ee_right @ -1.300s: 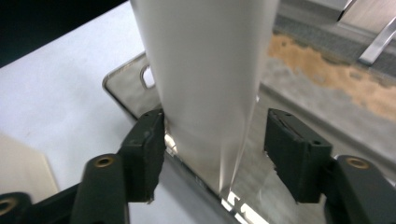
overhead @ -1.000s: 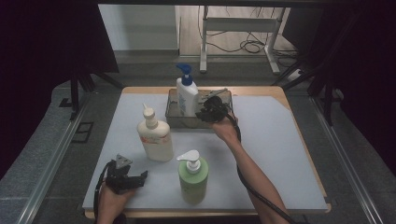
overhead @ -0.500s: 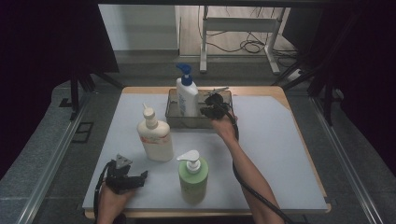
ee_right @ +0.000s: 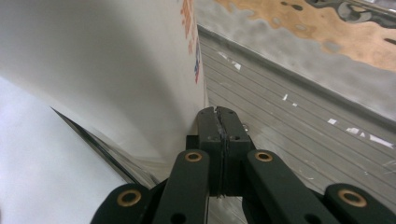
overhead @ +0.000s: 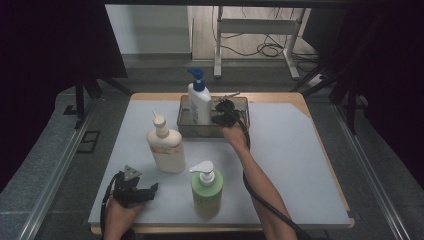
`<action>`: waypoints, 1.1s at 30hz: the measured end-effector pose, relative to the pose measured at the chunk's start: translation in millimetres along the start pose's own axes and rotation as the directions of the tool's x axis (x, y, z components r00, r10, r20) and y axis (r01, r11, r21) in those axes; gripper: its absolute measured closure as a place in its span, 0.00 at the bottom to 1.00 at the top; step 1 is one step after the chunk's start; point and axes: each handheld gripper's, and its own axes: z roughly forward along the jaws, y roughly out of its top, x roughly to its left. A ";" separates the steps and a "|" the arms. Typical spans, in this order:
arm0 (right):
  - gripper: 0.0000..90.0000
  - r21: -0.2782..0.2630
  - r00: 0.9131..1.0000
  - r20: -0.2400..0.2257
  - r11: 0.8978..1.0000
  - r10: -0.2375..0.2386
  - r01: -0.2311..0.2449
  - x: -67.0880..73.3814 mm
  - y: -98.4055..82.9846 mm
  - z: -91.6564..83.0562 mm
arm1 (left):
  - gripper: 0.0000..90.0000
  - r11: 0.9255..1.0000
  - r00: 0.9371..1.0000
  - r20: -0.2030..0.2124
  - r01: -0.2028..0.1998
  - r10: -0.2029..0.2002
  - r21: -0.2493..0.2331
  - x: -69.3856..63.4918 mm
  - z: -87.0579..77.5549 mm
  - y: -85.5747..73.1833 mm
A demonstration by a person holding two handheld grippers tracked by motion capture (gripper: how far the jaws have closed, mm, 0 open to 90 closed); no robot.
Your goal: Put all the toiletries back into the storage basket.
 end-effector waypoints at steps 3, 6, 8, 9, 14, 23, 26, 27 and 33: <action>0.98 0.004 1.000 -0.001 1.000 -0.006 0.006 2.3 1.1 2.1 | 0.13 1.000 1.000 0.000 0.000 0.000 0.000 0.0 0.0 0.0; 0.98 0.005 1.000 -0.006 1.000 -0.006 0.006 4.5 2.6 4.1 | 0.13 1.000 1.000 0.000 -0.003 0.003 0.003 0.3 -0.2 0.0; 0.98 0.003 1.000 -0.008 1.000 -0.008 0.008 6.3 3.3 5.6 | 0.13 1.000 1.000 0.000 -0.003 0.003 0.003 0.3 -0.2 0.0; 0.98 0.004 1.000 -0.008 1.000 -0.009 0.009 7.1 3.8 6.4 | 0.13 1.000 1.000 0.000 -0.004 0.004 0.003 0.3 -0.2 0.0; 0.97 0.007 1.000 -0.016 1.000 -0.016 0.016 12.5 6.0 10.4 | 0.13 1.000 1.000 0.000 -0.004 0.004 0.004 0.4 -0.2 0.0; 0.97 0.012 1.000 -0.020 1.000 -0.023 0.023 20.7 9.6 15.9 | 0.13 1.000 1.000 0.001 -0.004 0.004 0.004 0.4 -0.3 0.1; 0.97 0.012 0.999 -0.021 1.000 -0.026 0.026 23.4 10.7 17.4 | 0.13 1.000 1.000 0.001 -0.004 0.004 0.004 0.4 -0.3 0.1; 0.97 0.012 0.999 -0.020 1.000 -0.027 0.028 24.2 11.0 17.9 | 0.13 1.000 1.000 0.001 -0.004 0.004 0.004 0.4 -0.3 0.1; 0.97 0.011 0.999 -0.024 0.999 -0.032 0.033 30.3 12.8 21.5 | 0.13 1.000 1.000 0.001 -0.004 0.004 0.005 0.5 -0.3 0.1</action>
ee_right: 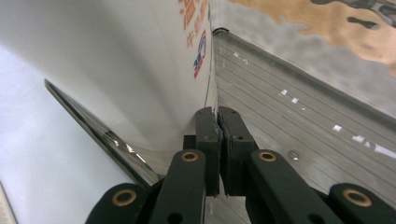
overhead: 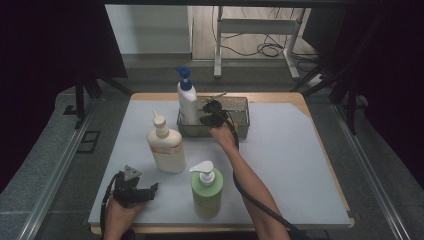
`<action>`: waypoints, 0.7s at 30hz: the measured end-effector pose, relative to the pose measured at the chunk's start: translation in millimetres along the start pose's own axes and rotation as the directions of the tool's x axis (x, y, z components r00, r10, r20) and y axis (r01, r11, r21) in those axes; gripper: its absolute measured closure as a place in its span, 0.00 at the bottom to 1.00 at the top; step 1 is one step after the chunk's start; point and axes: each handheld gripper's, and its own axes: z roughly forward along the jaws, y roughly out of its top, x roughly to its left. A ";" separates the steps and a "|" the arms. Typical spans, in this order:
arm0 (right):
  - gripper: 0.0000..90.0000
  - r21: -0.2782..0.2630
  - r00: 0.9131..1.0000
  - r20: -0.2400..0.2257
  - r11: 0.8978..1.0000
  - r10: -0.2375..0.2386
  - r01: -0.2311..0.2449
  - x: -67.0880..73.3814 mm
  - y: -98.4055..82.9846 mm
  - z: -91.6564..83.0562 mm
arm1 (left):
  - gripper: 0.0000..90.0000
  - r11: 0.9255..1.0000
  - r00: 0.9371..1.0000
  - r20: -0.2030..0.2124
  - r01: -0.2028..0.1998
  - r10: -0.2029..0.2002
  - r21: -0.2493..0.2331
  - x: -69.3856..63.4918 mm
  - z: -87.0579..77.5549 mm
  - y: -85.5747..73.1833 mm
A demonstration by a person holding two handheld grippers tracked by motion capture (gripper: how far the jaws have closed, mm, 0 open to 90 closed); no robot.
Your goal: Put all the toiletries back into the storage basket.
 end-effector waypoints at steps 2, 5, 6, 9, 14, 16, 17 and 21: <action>0.97 0.004 1.000 0.001 1.000 0.001 -0.001 0.8 0.2 0.7 | 0.13 1.000 1.000 0.000 0.000 0.000 0.000 0.0 0.0 0.0; 0.96 0.002 1.000 -0.001 1.000 -0.004 0.004 2.3 0.0 1.6 | 0.13 1.000 1.000 0.000 0.000 0.000 0.000 0.0 0.0 0.0; 0.96 0.004 1.000 -0.005 1.000 -0.005 0.005 3.4 0.2 1.9 | 0.13 1.000 1.000 0.000 0.000 0.000 0.000 0.0 0.0 0.0; 0.96 0.005 1.000 -0.017 1.000 -0.016 0.016 8.9 0.8 3.8 | 0.13 1.000 1.000 0.000 0.000 0.000 0.000 0.0 0.0 0.0; 0.96 0.013 0.999 -0.005 0.999 -0.052 0.052 20.0 4.0 5.8 | 0.13 1.000 1.000 0.000 0.000 0.000 0.000 0.0 0.0 0.0; 0.96 0.013 0.999 -0.015 0.999 -0.042 0.042 18.7 3.8 5.6 | 0.13 1.000 1.000 0.000 0.000 0.000 0.000 0.0 0.0 0.0; 0.96 0.010 0.999 -0.017 0.999 -0.039 0.039 17.8 3.4 5.5 | 0.13 1.000 1.000 0.000 0.001 -0.001 0.000 -0.1 0.0 0.0; 0.97 0.003 0.999 -0.018 0.999 -0.033 0.033 18.3 3.5 5.4 | 0.13 1.000 1.000 0.000 0.000 0.000 0.001 0.0 0.0 0.1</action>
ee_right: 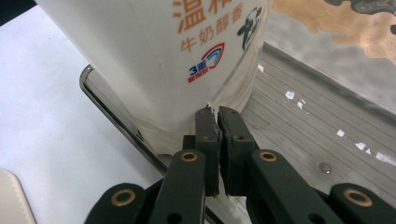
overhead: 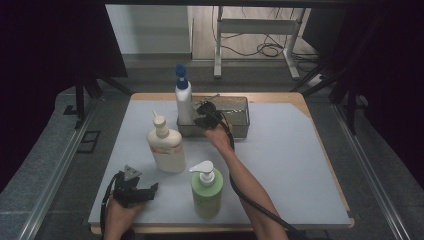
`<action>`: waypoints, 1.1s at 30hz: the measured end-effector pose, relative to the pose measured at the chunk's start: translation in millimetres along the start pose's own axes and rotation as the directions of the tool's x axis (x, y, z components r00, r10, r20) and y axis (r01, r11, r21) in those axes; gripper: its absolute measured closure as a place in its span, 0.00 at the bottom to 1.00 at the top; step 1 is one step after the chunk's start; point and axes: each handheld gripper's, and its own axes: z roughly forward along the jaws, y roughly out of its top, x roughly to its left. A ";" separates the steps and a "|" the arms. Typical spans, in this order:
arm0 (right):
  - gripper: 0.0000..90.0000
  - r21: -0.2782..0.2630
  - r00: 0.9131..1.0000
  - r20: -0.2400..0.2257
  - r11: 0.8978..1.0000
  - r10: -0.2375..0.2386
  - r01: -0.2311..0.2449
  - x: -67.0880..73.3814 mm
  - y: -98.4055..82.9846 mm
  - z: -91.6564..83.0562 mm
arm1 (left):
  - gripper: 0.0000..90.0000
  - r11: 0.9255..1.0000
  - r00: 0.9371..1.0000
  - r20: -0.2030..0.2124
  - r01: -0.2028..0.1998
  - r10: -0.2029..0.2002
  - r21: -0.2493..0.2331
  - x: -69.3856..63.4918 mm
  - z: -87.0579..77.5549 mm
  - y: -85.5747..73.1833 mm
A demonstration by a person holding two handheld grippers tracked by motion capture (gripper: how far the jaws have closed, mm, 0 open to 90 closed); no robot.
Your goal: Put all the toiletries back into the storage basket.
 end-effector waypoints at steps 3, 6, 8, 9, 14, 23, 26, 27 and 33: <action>0.97 -0.001 1.000 -0.001 1.000 0.000 0.000 0.6 0.1 -0.4 | 0.13 1.000 1.000 0.000 0.000 0.000 0.000 0.0 0.0 0.0; 0.98 -0.007 1.000 -0.008 1.000 0.011 -0.011 0.4 -0.7 -0.6 | 0.13 1.000 1.000 0.000 0.000 0.000 0.000 0.0 0.0 0.0; 0.98 -0.010 1.000 -0.007 1.000 0.011 -0.011 0.3 -1.0 -0.5 | 0.13 1.000 1.000 0.000 0.000 0.000 0.000 0.0 0.0 0.0; 0.97 -0.011 1.000 -0.008 1.000 0.013 -0.013 0.1 -1.3 -0.4 | 0.13 1.000 1.000 0.000 0.000 0.000 0.000 -0.1 0.0 0.0; 0.90 -0.021 1.000 0.004 1.000 0.014 -0.014 -2.0 -3.5 -2.3 | 0.13 1.000 1.000 0.000 0.000 0.000 -0.001 -0.1 0.0 -0.1; 0.82 -0.063 0.999 0.001 0.997 -0.034 0.034 -2.0 -1.4 -22.7 | 0.13 1.000 1.000 0.000 0.003 -0.003 -0.005 -0.4 0.2 -0.2; 0.80 -0.078 0.999 0.001 0.996 -0.036 0.036 -3.6 -1.1 -31.2 | 0.13 1.000 1.000 0.000 0.004 -0.004 -0.005 -0.4 0.3 -0.3; 0.79 -0.086 0.999 -0.001 0.996 -0.034 0.034 -4.4 -0.9 -34.9 | 0.13 1.000 1.000 0.000 0.003 -0.003 -0.005 -0.4 0.3 -0.3; 0.72 -0.108 0.999 -0.020 0.993 -0.050 0.048 -4.1 -0.6 -51.7 | 0.13 1.000 1.000 0.000 0.003 -0.003 -0.005 -0.4 0.3 -0.3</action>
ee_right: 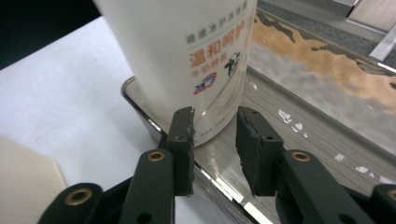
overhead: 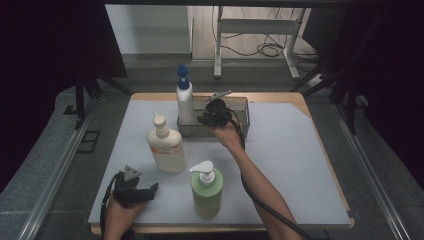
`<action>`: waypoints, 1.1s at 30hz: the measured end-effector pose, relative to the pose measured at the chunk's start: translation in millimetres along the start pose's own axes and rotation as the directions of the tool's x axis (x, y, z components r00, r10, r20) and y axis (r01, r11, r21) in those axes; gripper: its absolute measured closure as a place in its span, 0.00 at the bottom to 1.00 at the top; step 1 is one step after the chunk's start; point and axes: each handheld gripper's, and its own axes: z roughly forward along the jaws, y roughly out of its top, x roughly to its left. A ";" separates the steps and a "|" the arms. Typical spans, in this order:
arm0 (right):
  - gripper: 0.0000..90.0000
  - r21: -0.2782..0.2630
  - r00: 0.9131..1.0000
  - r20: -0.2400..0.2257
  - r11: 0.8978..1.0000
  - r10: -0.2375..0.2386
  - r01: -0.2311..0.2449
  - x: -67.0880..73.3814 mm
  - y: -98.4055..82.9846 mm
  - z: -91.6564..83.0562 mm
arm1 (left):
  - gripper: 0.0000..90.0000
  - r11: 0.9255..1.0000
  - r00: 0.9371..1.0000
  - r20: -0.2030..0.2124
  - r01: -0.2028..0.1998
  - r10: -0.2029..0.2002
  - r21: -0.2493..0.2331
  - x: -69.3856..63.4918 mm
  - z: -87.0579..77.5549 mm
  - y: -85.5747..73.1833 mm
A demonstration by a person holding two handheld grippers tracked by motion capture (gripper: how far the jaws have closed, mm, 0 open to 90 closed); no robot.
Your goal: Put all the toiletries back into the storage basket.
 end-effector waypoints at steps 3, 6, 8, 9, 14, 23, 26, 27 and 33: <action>0.67 -0.003 1.000 -0.010 1.000 -0.014 0.014 2.6 -0.3 -6.5 | 0.13 1.000 1.000 0.000 0.000 0.000 0.000 0.0 0.0 0.0; 0.63 -0.007 1.000 -0.016 1.000 -0.022 0.022 5.5 -1.3 -12.2 | 0.13 1.000 1.000 0.000 0.000 0.000 -0.001 0.1 0.1 -0.1; 0.60 -0.009 0.999 -0.021 1.000 -0.028 0.028 7.0 -2.3 -16.2 | 0.13 1.000 1.000 0.000 0.000 0.000 -0.003 0.0 0.2 -0.2; 0.58 -0.008 0.999 -0.026 1.000 -0.031 0.030 7.7 -2.9 -18.3 | 0.13 1.000 1.000 0.000 0.000 0.000 -0.003 0.0 0.2 -0.2; 0.50 -0.007 0.998 -0.047 0.999 -0.043 0.042 10.9 -7.4 -29.4 | 0.13 1.000 1.000 0.000 0.001 -0.001 -0.003 0.0 0.2 -0.2; 0.34 -0.016 0.995 -0.061 0.997 -0.076 0.075 14.1 -18.2 -51.3 | 0.13 1.000 1.000 0.000 0.001 -0.001 -0.002 0.0 0.1 -0.2; 0.29 -0.012 0.994 -0.062 0.996 -0.088 0.087 14.6 -23.0 -55.8 | 0.13 1.000 1.000 0.000 0.001 -0.001 -0.003 0.0 0.1 -0.2; 0.27 -0.009 0.994 -0.061 0.996 -0.091 0.091 14.8 -25.3 -57.8 | 0.13 1.000 1.000 0.000 0.001 -0.001 -0.003 -0.1 0.1 -0.2; 0.20 -0.015 0.994 -0.053 0.996 -0.094 0.093 14.2 -38.4 -69.6 | 0.13 1.000 1.000 0.000 0.000 0.000 -0.002 -0.1 0.0 -0.2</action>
